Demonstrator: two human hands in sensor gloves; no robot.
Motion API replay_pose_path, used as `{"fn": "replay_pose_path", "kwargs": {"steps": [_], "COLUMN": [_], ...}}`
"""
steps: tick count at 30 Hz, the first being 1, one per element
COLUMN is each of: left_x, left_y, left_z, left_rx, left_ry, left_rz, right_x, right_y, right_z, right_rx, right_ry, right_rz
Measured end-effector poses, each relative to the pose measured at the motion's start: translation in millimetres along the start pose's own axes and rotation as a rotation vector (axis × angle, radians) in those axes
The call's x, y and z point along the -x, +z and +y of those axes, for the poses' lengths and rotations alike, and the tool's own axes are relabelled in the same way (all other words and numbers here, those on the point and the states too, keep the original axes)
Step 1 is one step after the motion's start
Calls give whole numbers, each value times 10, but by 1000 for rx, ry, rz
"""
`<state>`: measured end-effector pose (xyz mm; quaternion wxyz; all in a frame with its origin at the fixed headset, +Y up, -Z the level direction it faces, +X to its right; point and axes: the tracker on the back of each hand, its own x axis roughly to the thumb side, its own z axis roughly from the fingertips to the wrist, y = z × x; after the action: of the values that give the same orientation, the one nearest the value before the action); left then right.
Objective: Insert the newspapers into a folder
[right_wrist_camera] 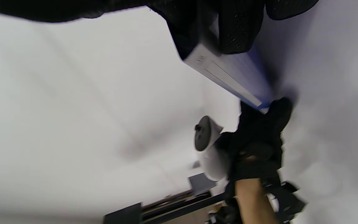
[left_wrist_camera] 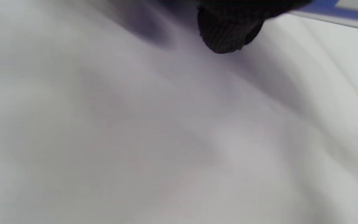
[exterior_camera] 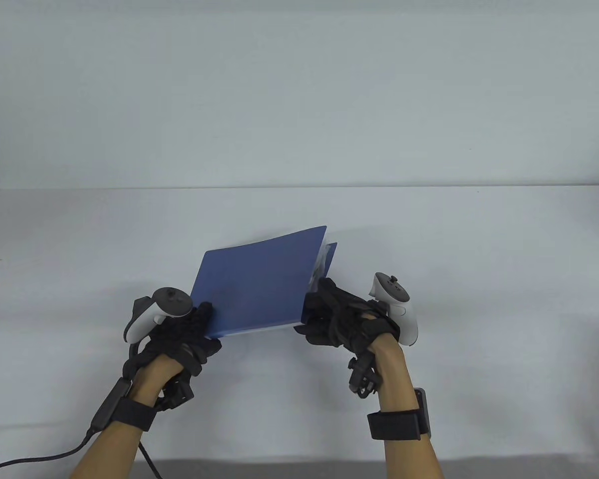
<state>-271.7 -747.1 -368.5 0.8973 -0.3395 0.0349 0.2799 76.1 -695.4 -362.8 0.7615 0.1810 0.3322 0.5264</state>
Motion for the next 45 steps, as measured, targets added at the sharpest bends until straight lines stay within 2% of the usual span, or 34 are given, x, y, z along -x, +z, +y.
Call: {"fn": "replay_pose_path", "kwargs": {"steps": [2,3,4,5,7,10,13,15,17,20,23,25,27,29,32,36,39,42,43,45], "left_x": [-28,-32,-36,-34,-16,2,14,28,53,114,192,229,282,341,400,393,372,332,302,243], "left_y": [116,149,197,216,235,245,271,285,294,248,106,47,2,-25,-53,-43,-15,45,85,144], "left_z": [115,146,196,223,260,274,302,313,328,316,196,105,42,17,-25,6,35,55,84,124], "left_rx": [-155,-195,-247,-257,-244,-263,-280,-273,-284,-238,-47,22,35,26,55,-32,-56,-106,-152,-181], "left_ry": [38,60,88,96,99,156,266,416,565,769,1037,1159,1144,1099,1074,984,913,810,767,732], "left_rz": [-45,-60,-73,-75,-79,-113,-207,-317,-399,-498,-541,-491,-410,-305,-201,-188,-172,-113,-116,-157], "right_x": [-19,-20,-19,-19,-38,-68,34,160,271,378,475,513,468,403,407,500,554,499,464,407], "right_y": [-58,-62,-45,-30,63,124,132,87,28,-41,-116,-160,-210,-210,-222,-243,-259,-216,-198,-179], "right_z": [41,37,11,-8,-109,-206,-281,-325,-346,-338,-319,-317,-310,-292,-268,-278,-283,-252,-246,-245], "right_rx": [-64,-39,31,71,307,423,432,384,361,301,285,288,331,408,422,456,430,461,470,478], "right_ry": [-68,-88,-55,-18,283,553,511,412,429,478,377,328,376,476,508,510,601,844,904,930], "right_rz": [-109,-136,-132,-120,-9,104,166,180,230,309,233,166,56,80,130,190,338,566,617,577]}}
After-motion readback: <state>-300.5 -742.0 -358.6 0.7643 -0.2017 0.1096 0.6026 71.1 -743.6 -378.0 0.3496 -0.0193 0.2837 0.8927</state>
